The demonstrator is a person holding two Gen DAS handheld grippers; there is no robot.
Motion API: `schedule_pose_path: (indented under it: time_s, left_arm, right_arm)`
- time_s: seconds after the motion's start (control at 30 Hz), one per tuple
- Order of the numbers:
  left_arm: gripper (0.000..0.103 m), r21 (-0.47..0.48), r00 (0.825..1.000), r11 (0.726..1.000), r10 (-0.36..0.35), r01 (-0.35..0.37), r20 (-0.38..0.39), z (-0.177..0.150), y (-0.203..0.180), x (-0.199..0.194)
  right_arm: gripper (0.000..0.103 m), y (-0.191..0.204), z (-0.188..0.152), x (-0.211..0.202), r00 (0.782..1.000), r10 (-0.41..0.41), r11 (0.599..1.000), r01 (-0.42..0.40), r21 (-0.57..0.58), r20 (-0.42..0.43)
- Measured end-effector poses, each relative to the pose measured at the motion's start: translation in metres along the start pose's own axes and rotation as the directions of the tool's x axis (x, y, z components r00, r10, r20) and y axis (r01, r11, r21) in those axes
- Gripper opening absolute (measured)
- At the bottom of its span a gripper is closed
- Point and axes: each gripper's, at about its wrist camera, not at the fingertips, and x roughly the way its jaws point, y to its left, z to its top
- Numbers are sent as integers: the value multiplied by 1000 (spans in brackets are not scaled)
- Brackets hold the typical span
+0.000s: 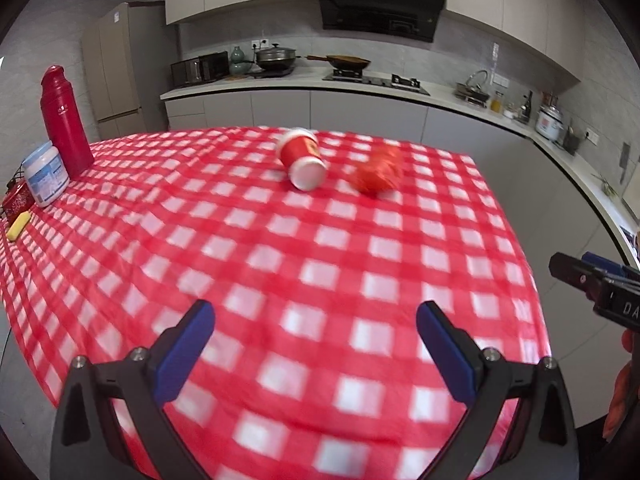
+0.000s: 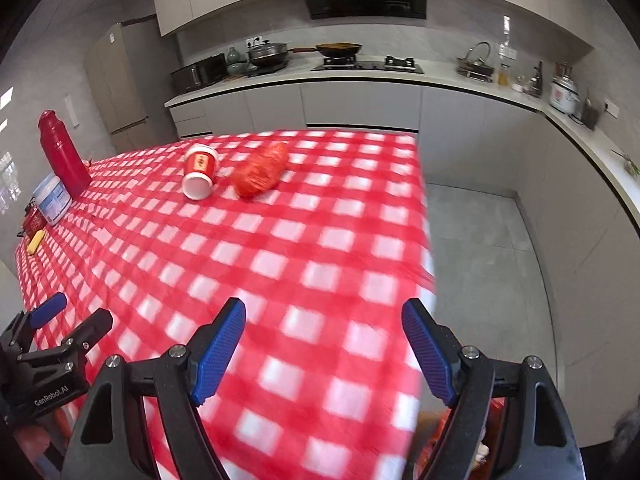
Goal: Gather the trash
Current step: 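Move both tools back over the table toward the red cup and bag, then grasp the red plastic bag with the right tool while the left tool grasps the red cup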
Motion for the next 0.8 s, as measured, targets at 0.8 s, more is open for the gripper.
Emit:
schedule_pose_path:
  time_s: [0.8]
  left_arm:
    - [92, 0, 990, 991, -135, 135, -49, 105, 35, 144]
  right_arm:
    - [82, 45, 118, 133, 991, -130, 987, 131, 98, -17]
